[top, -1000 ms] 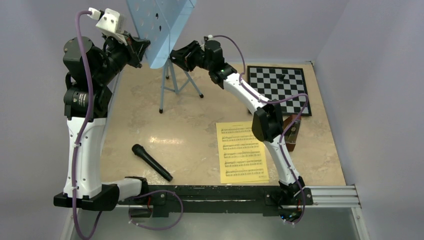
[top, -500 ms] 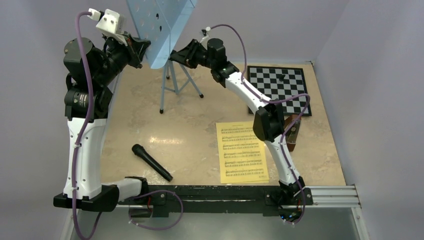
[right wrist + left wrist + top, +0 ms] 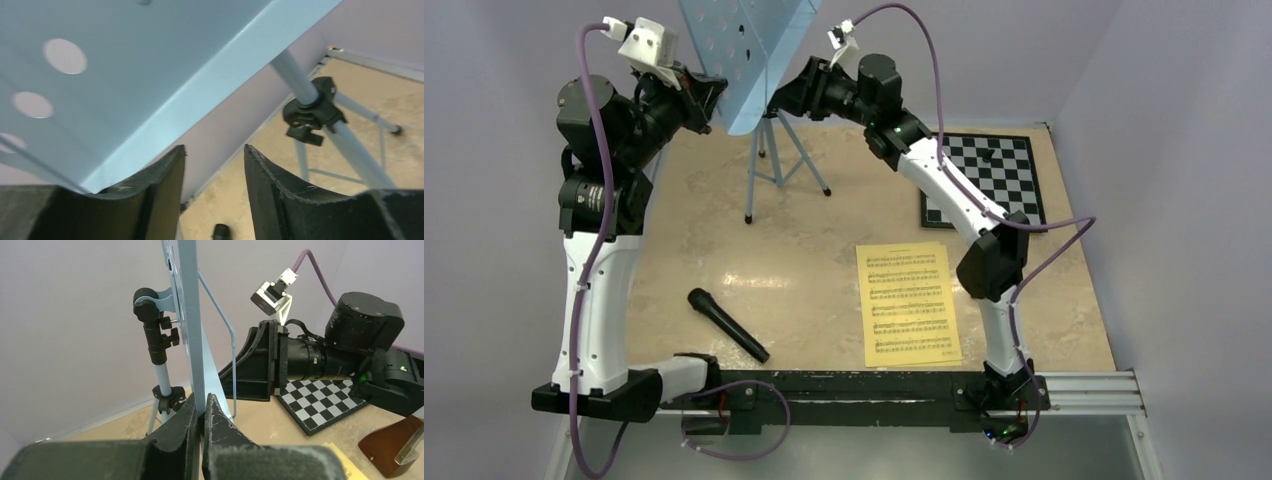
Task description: Pack up the instrument practice props
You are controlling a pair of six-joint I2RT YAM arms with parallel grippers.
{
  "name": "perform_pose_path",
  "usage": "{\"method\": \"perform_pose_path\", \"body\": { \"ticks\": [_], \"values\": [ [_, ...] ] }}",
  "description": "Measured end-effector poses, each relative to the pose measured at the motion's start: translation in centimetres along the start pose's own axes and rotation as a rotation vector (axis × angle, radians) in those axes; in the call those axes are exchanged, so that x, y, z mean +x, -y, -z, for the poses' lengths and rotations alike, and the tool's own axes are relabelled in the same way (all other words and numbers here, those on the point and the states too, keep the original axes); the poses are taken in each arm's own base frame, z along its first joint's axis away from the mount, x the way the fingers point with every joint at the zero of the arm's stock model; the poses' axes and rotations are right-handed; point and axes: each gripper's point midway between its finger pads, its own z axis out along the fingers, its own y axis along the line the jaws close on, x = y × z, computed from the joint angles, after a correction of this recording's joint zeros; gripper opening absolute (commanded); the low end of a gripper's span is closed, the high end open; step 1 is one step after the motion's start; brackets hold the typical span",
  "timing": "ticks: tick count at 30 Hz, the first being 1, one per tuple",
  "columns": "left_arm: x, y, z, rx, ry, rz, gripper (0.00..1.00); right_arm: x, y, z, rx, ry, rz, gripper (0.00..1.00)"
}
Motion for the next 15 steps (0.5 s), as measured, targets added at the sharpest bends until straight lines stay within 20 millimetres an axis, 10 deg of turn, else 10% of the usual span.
{"method": "perform_pose_path", "body": {
  "ticks": [5, 15],
  "values": [
    [0.1, -0.1, -0.2, 0.0, -0.001, 0.0, 0.0, 0.6, -0.7, -0.2, -0.048, -0.017, -0.194, 0.58],
    [-0.1, -0.1, -0.5, 0.002, -0.005, 0.0, 0.0, 9.6, 8.4, -3.3, 0.11, -0.145, -0.582, 0.66]
  ]
}}
